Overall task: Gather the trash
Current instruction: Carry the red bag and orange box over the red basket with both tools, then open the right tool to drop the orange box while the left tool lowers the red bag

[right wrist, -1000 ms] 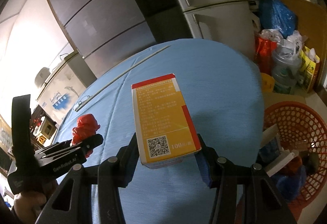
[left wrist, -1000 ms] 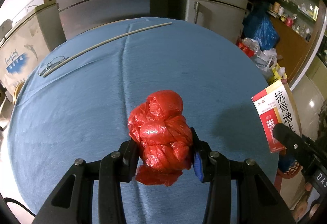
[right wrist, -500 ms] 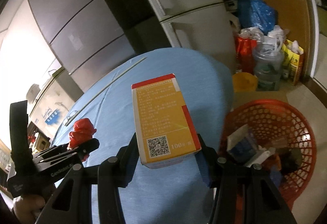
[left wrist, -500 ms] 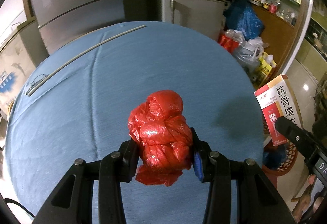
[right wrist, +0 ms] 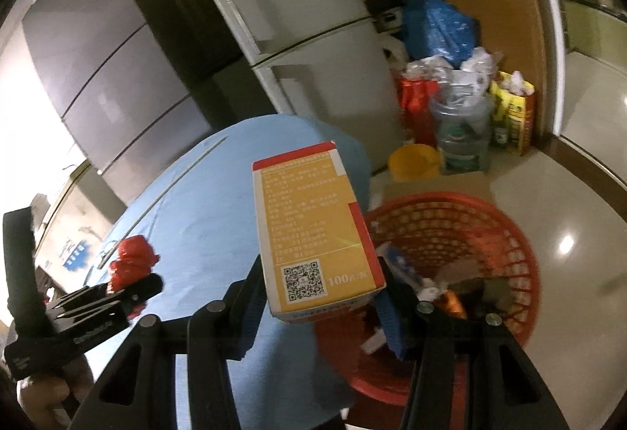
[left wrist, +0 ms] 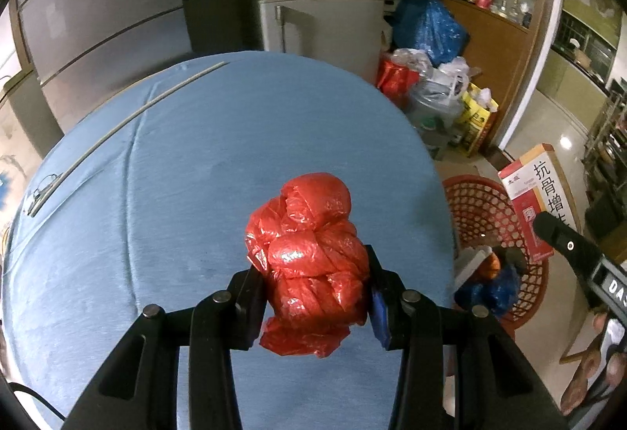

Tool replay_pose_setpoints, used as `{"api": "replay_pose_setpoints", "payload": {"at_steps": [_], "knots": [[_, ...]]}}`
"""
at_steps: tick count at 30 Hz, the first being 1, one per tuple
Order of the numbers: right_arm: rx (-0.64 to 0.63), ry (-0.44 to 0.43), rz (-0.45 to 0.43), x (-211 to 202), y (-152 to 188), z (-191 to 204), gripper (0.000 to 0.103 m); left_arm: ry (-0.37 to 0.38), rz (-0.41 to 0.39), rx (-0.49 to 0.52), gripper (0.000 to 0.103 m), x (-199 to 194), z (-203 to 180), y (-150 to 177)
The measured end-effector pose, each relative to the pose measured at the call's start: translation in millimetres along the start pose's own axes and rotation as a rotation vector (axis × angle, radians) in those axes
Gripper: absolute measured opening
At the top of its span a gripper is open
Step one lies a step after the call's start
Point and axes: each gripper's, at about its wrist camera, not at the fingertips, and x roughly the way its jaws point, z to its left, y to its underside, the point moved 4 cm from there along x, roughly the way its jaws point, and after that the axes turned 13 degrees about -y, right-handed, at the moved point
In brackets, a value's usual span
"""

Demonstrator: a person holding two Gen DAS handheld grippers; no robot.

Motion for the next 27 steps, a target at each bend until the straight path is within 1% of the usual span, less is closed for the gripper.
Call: {"api": "replay_pose_setpoints", "payload": {"at_steps": [6,11,18,27], "knots": [[0.048,0.074,-0.022,-17,-1,-38,0.054,0.031,-0.008,0.023,0.045,-1,-14,-2],[0.081,0.121,-0.022,-25,0,-62,0.054,0.062,-0.019,0.048,0.045,-4,-29,-5],[0.113,0.157,-0.011,-25,4,-84,0.054,0.110,-0.028,0.107,0.045,-8,-65,-10],[0.140,0.179,0.007,-16,1,-108,0.054,0.142,-0.019,0.164,0.045,-4,-103,-15]]}}
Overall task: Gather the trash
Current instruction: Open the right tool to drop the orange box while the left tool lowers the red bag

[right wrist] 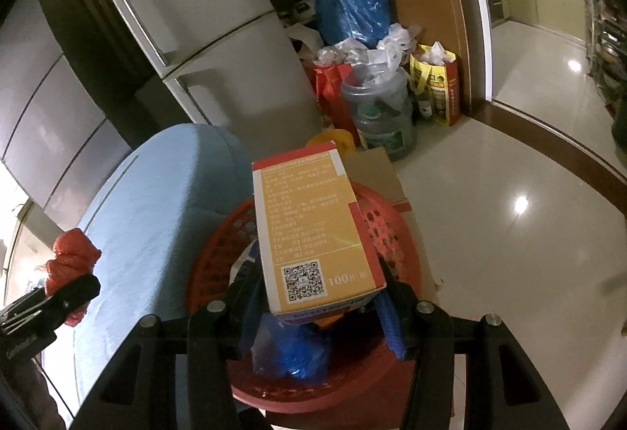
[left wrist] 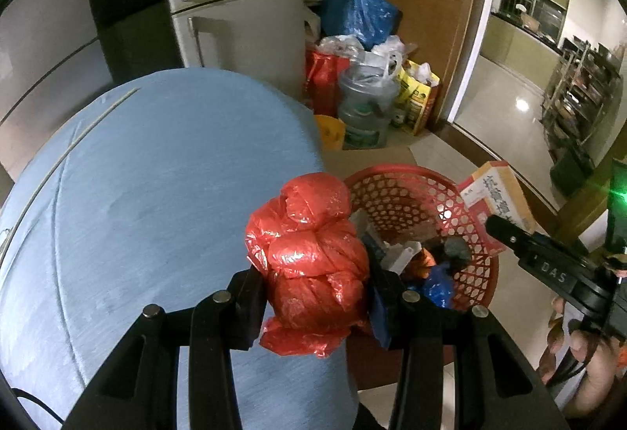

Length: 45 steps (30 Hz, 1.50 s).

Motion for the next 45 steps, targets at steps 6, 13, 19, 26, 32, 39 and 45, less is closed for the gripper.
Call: {"api": "replay_pose_setpoints", "payload": {"at_steps": [6,13,19,26,32,39,45], "knots": [[0.003,0.007,0.020,12,-5,-7,0.054,0.010,0.009,0.015,0.045,5,-12,-5],[0.023,0.030,0.062,24,-2,-18,0.057,0.022,0.021,0.034,0.045,13,-24,-11],[0.052,0.056,0.075,26,-1,-30,0.075,0.036,0.028,0.053,0.045,17,-33,-12],[0.066,0.059,0.038,11,-7,-36,0.076,0.060,0.040,0.067,0.045,23,-47,-15],[0.089,0.058,0.002,-5,-10,-41,0.076,0.088,0.055,0.093,0.046,30,-66,-19],[0.109,0.053,-0.020,-14,-13,-46,0.076,0.100,0.085,0.111,0.046,44,-82,-21],[0.119,0.050,-0.033,-18,-16,-50,0.076,0.083,0.133,0.112,0.047,63,-90,-21]]}}
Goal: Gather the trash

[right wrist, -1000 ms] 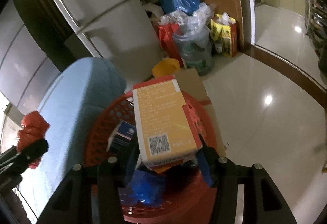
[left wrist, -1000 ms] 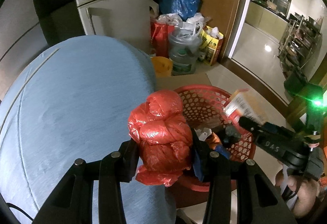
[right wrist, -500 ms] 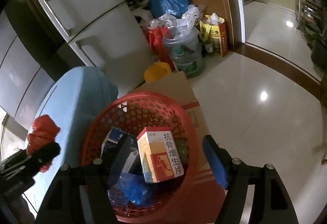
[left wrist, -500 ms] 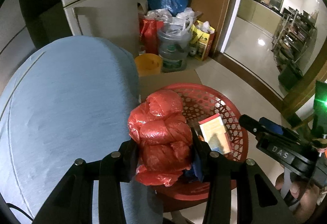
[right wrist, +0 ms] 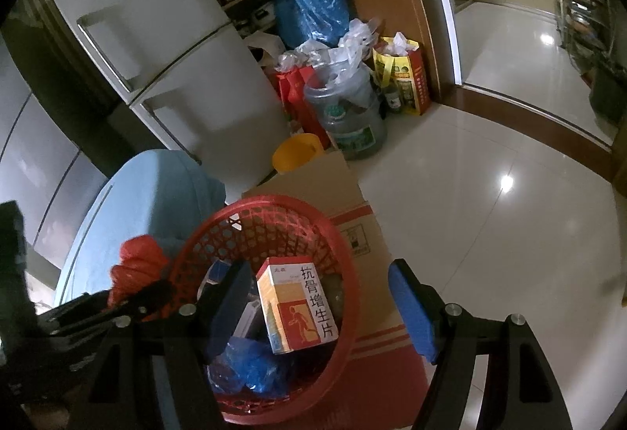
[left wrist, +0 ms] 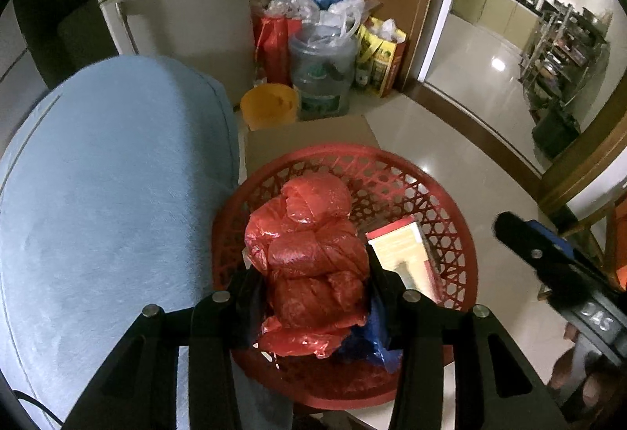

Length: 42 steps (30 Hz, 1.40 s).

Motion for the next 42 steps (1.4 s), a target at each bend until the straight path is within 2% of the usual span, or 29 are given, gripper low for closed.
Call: {"api": "replay_pose_setpoints", "payload": {"at_steps": [7,11,13,24,27,29,35,38,42], "knots": [[0.004,-0.005,0.001,0,0,-1,0.076,0.013,0.040,0.014,0.050,15,-4,2],[-0.001,-0.007,0.003,0,0,2,0.076,0.014,0.041,0.021,0.070,14,-6,2],[-0.007,-0.008,-0.001,0,-2,5,0.076,0.011,0.041,0.021,0.073,13,-5,1],[-0.044,0.014,-0.035,-12,-5,24,0.077,0.022,-0.016,-0.026,0.074,-18,18,3],[-0.059,0.021,-0.046,-19,-4,33,0.079,0.020,-0.049,-0.054,0.074,-36,32,7],[-0.077,0.020,-0.048,-22,-2,42,0.079,0.009,-0.075,-0.075,0.079,-48,41,9],[-0.184,-0.012,-0.028,-25,19,92,0.080,-0.027,-0.154,-0.178,0.082,-88,88,26],[-0.244,-0.042,-0.010,-24,35,122,0.080,-0.065,-0.184,-0.223,0.082,-108,114,43],[-0.304,-0.072,0.011,-20,57,154,0.080,-0.156,-0.196,-0.266,0.082,-124,145,71]]}}
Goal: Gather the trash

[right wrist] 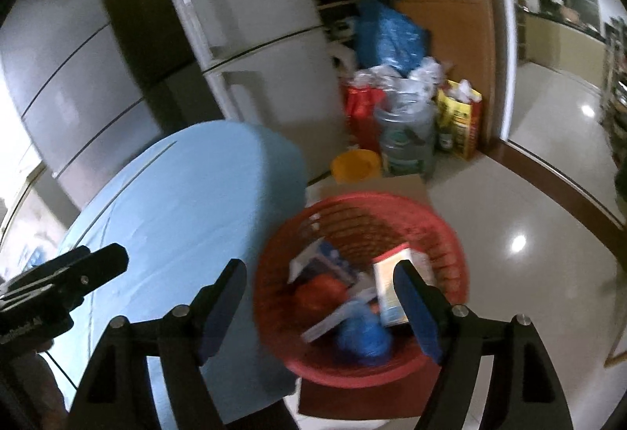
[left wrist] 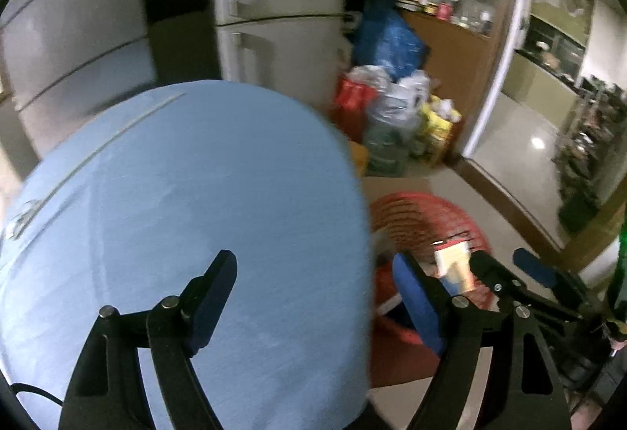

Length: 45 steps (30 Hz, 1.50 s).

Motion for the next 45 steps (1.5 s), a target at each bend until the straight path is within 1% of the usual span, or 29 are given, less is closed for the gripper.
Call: {"api": "replay_pose_setpoints", "payload": {"at_steps": [2,4,6,9,11,17,22,35,45], "knots": [[-0.023,-0.010,0.005,2,5,14,0.080,-0.025,0.001,-0.041,0.082,-4,17,8],[-0.046,-0.012,0.013,2,9,26,0.080,-0.031,0.011,-0.076,0.082,-6,33,15],[-0.066,-0.008,0.008,-2,12,33,0.080,-0.042,0.018,-0.096,0.082,-7,44,21],[-0.079,0.008,0.001,-8,15,38,0.081,-0.055,0.008,-0.111,0.083,-12,53,29],[-0.077,0.017,-0.003,-12,16,39,0.081,-0.052,0.007,-0.113,0.086,-14,54,33],[-0.075,0.039,-0.011,-26,20,33,0.081,-0.037,-0.005,-0.107,0.086,-20,49,36],[-0.061,0.045,-0.012,-32,23,26,0.082,-0.061,-0.005,-0.083,0.086,-23,43,38],[-0.045,0.043,-0.014,-33,25,20,0.082,-0.071,-0.026,-0.050,0.087,-27,32,40],[-0.049,0.040,-0.027,-36,23,20,0.082,-0.047,-0.048,-0.034,0.087,-29,30,38]]}}
